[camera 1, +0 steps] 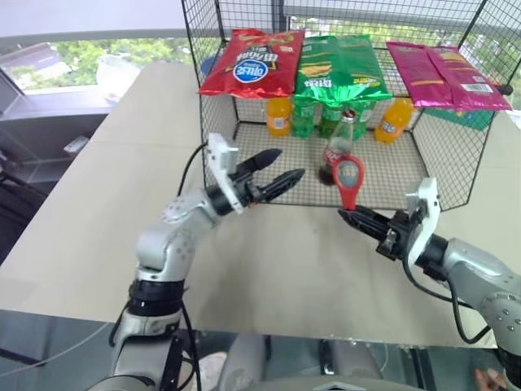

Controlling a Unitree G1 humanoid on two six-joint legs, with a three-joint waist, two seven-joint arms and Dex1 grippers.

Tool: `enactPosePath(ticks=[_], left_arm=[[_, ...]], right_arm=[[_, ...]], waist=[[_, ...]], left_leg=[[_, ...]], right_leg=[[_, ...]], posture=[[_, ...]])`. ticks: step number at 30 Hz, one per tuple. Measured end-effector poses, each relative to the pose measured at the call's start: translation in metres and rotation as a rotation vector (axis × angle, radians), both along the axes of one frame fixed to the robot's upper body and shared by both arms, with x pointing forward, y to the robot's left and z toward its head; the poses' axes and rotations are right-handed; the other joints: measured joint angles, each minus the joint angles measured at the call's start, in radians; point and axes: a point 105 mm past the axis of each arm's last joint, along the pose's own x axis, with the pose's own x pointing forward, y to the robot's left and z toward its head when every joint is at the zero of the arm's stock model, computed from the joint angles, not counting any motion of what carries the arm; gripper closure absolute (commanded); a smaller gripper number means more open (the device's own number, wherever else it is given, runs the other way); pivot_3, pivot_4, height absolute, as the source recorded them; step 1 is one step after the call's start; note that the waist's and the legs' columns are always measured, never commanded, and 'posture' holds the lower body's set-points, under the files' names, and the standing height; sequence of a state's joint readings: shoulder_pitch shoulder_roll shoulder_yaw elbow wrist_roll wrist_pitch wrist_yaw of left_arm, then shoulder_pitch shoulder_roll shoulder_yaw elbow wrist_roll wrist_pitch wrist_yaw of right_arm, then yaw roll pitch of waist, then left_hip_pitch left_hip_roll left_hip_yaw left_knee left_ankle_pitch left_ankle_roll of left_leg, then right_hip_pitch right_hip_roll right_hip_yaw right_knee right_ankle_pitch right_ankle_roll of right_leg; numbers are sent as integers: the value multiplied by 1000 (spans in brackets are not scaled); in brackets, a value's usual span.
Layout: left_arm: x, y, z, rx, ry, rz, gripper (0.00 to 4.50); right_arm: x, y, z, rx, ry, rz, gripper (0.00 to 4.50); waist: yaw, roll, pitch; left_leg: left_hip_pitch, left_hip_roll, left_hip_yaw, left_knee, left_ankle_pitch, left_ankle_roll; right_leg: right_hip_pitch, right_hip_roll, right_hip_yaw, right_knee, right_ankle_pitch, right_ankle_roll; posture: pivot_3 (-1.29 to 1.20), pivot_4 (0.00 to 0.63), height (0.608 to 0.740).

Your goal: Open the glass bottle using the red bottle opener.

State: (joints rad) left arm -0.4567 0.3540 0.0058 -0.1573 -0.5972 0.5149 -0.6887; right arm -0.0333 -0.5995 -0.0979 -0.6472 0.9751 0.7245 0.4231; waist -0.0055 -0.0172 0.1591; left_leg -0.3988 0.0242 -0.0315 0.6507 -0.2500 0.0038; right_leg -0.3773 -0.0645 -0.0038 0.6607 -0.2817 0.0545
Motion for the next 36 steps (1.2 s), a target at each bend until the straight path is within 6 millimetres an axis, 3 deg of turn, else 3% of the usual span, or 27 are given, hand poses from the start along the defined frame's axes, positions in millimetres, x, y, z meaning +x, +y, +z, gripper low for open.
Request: enactPosePath(ticks=[3,8,16,22,25,30,32,36], left_arm=[[3,-5,0,37,-19,-21,59],[-9,-14,7,-32,-17,-150,59],[-38,-27,20,-162,81,-398,59],[-42,-27,24,-171,91,-423,59],[-35,-24,30,-174,68,-379,59],[11,-11,18,-46,6,-80,59],[16,-15,14,-21,-17,-58,59],[35,-46,12,45,-71,-13,59]], right_arm=[[0,-6,-5,-49,-20,-38,4500],[1,-8,-10,-86,-42,-54,4500],[-6,12,-4,-34,-70,59,4500],[-11,22,1,-5,-83,124,4500],[-10,21,2,-1,-86,115,4500],[3,-9,-17,-54,-31,-71,4500],[5,-21,-26,-74,-6,-129,4500],[5,-33,-24,-75,-23,-202,4500]], waist=[[-3,0,0],[-5,0,1],[-6,0,1],[-5,0,1],[-4,0,1],[3,0,1],[7,-1,2],[20,-1,2]], left_leg=[[0,0,0,0,0,0],[0,0,0,0,0,0],[0,0,-1,0,0,0],[0,0,-2,0,0,0],[0,0,-2,0,0,0],[0,0,1,0,0,0],[-1,0,2,0,0,0],[-1,-1,2,1,0,0]], right_leg=[[0,0,1,0,0,0],[-1,0,0,0,0,0],[0,0,0,0,0,0],[0,0,0,0,0,0],[0,0,0,0,0,0],[0,0,0,0,0,0],[0,0,0,-1,0,0],[0,0,-1,0,0,0]], posture=[[0,150,740],[0,150,740],[0,150,740],[0,150,740],[0,150,740],[0,150,740],[0,150,740],[0,150,740]])
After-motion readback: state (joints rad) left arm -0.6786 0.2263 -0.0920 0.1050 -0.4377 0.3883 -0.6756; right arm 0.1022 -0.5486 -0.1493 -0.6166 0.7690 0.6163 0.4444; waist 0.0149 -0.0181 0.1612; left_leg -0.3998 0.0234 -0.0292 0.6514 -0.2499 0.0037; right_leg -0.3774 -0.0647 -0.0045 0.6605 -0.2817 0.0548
